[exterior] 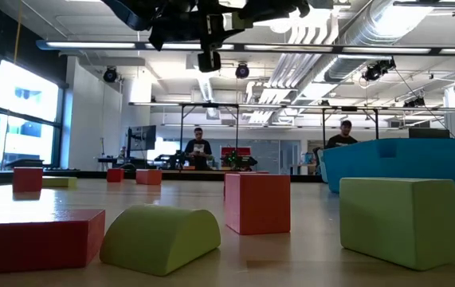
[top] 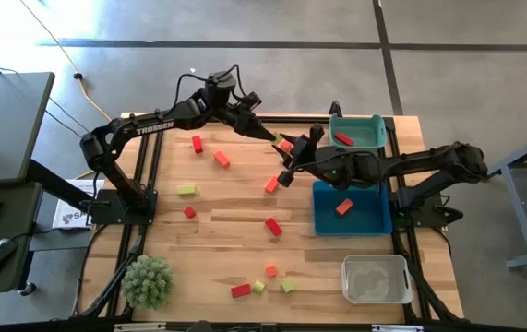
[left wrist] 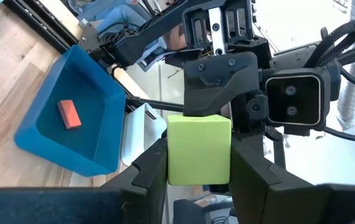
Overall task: Sort & place blocks by color
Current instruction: Put the green wooden block into the white bin
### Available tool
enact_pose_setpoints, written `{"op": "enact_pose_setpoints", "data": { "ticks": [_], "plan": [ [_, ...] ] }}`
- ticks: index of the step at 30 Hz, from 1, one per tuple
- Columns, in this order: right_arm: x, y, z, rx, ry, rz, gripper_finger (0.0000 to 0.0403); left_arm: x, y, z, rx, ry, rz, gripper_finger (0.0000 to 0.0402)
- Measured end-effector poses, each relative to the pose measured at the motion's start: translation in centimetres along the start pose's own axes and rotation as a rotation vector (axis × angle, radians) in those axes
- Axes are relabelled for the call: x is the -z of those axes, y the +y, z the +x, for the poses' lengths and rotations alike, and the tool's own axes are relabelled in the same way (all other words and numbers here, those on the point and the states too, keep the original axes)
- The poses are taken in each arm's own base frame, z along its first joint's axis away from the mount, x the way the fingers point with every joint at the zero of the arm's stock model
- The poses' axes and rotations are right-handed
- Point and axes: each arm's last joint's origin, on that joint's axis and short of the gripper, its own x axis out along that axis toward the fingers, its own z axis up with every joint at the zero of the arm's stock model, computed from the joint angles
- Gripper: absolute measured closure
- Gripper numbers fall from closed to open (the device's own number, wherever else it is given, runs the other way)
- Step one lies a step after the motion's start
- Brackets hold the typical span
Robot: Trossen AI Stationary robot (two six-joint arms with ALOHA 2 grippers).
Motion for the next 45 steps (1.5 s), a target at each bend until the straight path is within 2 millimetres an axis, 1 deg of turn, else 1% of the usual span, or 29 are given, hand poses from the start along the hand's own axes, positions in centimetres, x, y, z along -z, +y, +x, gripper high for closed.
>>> {"op": "enact_pose_setpoints", "data": {
  "ticks": [5, 8, 11, 18, 24, 29, 38, 45],
  "plan": [
    [0.0, 0.0, 0.0, 0.007, 0.001, 0.014, 0.0301, 0.0, 0.0, 0.0, 0.001, 0.001, -0.008, 0.0287],
    [0.0, 0.0, 0.0, 0.004, 0.001, 0.023, 0.0301, 0.0, 0.0, 0.0, 0.001, 0.002, -0.009, 0.0278],
    [0.0, 0.0, 0.0, 0.004, -0.001, 0.036, 0.0301, 0.0, 0.0, 0.0, 0.002, 0.001, -0.005, 0.0264],
    [0.0, 0.0, 0.0, 0.002, 0.000, 0.062, 0.0306, 0.0, -0.1, 0.1, 0.005, 0.000, 0.121, 0.0224],
    [0.4, 0.0, 0.0, 0.018, 0.032, 0.078, 0.0306, 0.0, 0.1, 0.1, -0.002, 0.000, 0.163, 0.0189],
    [0.5, 0.0, 0.0, 0.020, 0.046, 0.085, 0.0306, 0.0, 0.1, 0.1, -0.022, -0.016, 0.175, 0.0169],
    [0.5, 1.0, -0.9, 0.055, 0.053, 0.064, 0.0306, 0.1, 0.6, 0.0, -0.110, -0.046, 0.256, 0.0163],
    [0.5, 1.6, -1.5, 0.085, 0.054, 0.058, 0.0306, 0.1, 0.6, 0.0, -0.117, -0.047, 0.287, 0.0163]
  ]
}}
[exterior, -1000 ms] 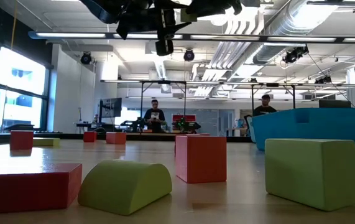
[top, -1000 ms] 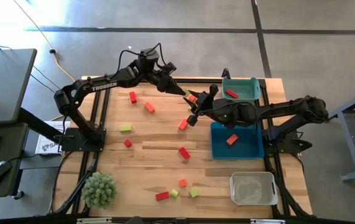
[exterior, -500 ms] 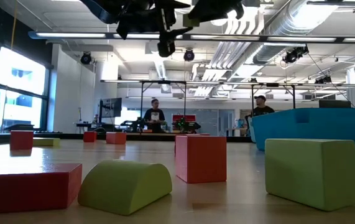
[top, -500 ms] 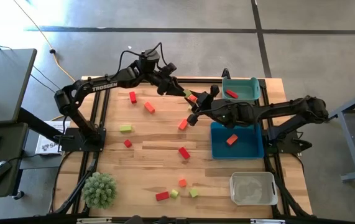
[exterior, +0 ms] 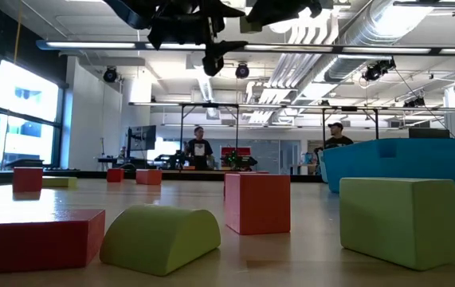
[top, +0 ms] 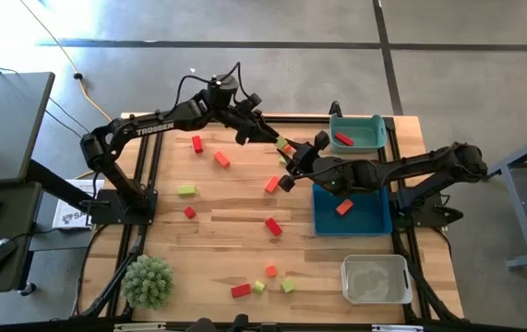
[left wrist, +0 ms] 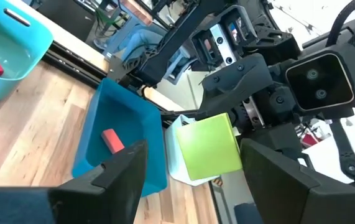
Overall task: Sort & place blocks by color
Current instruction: Put the green wooden block into the white bin
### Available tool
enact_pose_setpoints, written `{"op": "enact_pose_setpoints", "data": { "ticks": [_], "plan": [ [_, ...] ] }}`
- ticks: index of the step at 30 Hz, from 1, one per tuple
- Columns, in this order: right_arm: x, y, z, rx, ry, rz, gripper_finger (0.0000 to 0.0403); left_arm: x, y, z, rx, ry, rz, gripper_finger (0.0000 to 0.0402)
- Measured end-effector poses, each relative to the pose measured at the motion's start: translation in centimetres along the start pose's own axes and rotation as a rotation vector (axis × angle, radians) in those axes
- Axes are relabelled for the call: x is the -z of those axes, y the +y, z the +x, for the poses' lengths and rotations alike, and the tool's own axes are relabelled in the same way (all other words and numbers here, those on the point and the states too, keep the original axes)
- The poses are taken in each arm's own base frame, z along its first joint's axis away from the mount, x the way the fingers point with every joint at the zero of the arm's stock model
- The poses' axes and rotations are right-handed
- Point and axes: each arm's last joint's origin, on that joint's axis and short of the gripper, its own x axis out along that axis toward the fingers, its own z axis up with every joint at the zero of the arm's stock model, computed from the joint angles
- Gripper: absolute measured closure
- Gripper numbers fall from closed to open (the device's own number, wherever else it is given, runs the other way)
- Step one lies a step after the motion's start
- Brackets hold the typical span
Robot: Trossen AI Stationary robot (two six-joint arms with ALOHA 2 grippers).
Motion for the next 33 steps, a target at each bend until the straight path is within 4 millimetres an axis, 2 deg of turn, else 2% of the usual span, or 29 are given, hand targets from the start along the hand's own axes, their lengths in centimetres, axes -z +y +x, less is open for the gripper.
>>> {"op": "enact_pose_setpoints", "data": {
  "ticks": [9, 16, 25, 33],
  "plan": [
    [1.0, 0.3, -0.5, 0.002, 0.071, 0.082, 0.0306, 0.0, 0.1, 0.0, -0.005, -0.001, 0.015, 0.0163],
    [1.9, 1.6, -2.1, -0.066, 0.138, 0.151, 0.0306, 0.2, -0.2, 0.3, 0.007, 0.011, 0.084, 0.0163],
    [3.3, 0.6, -5.5, -0.150, 0.379, 0.329, 0.0306, 1.4, -0.6, 1.5, -0.100, 0.047, 0.147, 0.0163],
    [4.4, 0.1, -7.8, -0.298, 0.669, 0.413, 0.0297, 2.9, -0.6, 2.5, -0.300, 0.105, 0.153, 0.0163]
  ]
}}
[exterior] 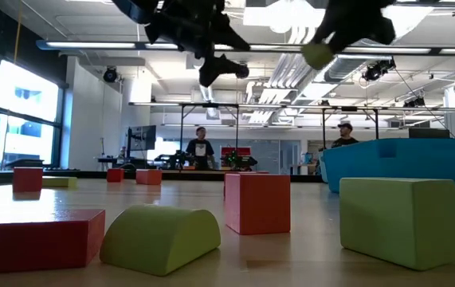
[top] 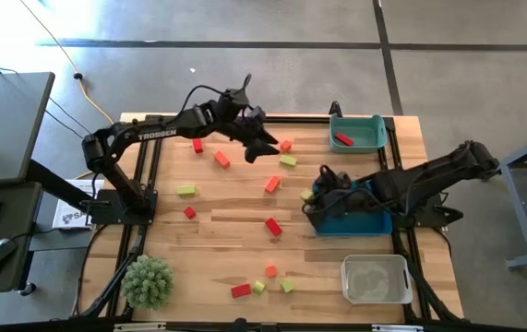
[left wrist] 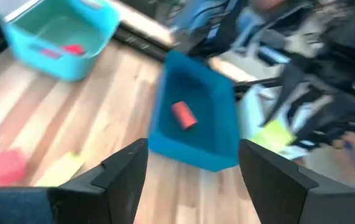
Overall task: Sort & place blocks by color
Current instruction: Put the green wooden block into the white bin
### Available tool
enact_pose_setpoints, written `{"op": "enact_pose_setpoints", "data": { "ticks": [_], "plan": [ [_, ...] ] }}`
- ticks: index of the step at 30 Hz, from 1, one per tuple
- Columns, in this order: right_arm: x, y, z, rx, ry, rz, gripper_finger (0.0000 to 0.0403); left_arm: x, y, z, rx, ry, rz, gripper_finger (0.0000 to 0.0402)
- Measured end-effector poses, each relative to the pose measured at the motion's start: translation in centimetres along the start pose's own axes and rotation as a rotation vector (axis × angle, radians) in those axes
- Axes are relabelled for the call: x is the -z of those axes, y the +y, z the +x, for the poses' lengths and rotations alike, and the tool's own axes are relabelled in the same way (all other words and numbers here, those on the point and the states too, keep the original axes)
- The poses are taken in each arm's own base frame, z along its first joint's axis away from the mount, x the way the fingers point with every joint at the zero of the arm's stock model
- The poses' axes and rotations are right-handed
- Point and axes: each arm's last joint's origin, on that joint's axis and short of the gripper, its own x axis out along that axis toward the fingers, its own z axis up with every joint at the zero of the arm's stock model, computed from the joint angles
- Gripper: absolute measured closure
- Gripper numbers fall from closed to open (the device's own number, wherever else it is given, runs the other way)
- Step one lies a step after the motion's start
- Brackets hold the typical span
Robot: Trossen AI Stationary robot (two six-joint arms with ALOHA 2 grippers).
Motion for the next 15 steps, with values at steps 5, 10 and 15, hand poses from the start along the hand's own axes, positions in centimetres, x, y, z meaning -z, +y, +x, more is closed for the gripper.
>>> {"op": "enact_pose_setpoints", "data": {
  "ticks": [5, 10, 15],
  "plan": [
    [1.7, 0.1, -0.6, -0.024, 0.174, -0.006, 0.0301, 0.7, -0.2, 0.4, -0.135, 0.038, -0.024, 0.0163],
    [3.4, 0.5, -1.4, -0.036, 0.297, -0.008, 0.0301, 1.3, -0.9, 0.9, -0.224, 0.058, -0.019, 0.0163],
    [5.1, 0.9, -2.3, -0.056, 0.404, -0.015, 0.0301, 1.9, -1.9, 1.7, -0.328, 0.069, 0.006, 0.0163]
  ]
}}
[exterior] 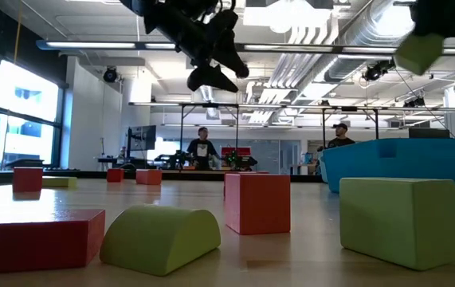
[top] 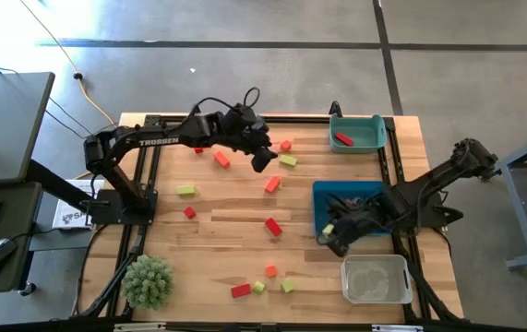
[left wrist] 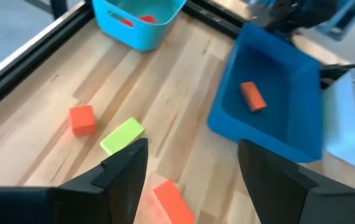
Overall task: Sort & place blocks by color
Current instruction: Put the green wooden block into the white bin
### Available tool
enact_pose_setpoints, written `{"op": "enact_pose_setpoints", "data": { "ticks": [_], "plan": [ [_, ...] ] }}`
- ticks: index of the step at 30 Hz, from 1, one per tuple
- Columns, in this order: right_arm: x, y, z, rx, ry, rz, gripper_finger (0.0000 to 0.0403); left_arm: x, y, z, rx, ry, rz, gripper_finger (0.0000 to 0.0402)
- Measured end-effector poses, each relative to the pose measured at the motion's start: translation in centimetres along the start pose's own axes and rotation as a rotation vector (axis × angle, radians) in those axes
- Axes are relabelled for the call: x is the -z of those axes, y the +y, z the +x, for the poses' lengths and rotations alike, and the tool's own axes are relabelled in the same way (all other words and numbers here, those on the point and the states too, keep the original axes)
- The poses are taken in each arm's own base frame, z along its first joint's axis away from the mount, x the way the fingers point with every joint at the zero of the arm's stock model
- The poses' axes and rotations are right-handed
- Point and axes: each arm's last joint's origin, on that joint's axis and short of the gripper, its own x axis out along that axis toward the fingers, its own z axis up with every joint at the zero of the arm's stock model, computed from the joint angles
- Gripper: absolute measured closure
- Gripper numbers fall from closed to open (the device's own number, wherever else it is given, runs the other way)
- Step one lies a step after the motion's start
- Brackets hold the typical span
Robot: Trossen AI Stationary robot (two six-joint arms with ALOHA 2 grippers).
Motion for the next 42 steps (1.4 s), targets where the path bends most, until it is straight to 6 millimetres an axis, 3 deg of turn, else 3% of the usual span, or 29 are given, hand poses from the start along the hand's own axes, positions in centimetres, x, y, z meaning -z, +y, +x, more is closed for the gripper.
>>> {"op": "enact_pose_setpoints", "data": {
  "ticks": [9, 24, 42],
  "plan": [
    [2.9, 0.8, -0.5, -0.014, 0.101, -0.027, 0.0300, 1.2, -1.9, 1.6, -0.055, 0.035, 0.003, 0.0163],
    [8.1, 1.5, -1.5, 0.001, 0.221, -0.003, 0.0300, 3.9, -2.8, 5.5, -0.103, 0.143, -0.093, 0.0163],
    [13.0, 0.1, 1.1, 0.015, 0.267, 0.049, 0.0300, 6.9, -3.7, 7.4, -0.289, 0.263, -0.041, 0.0163]
  ]
}}
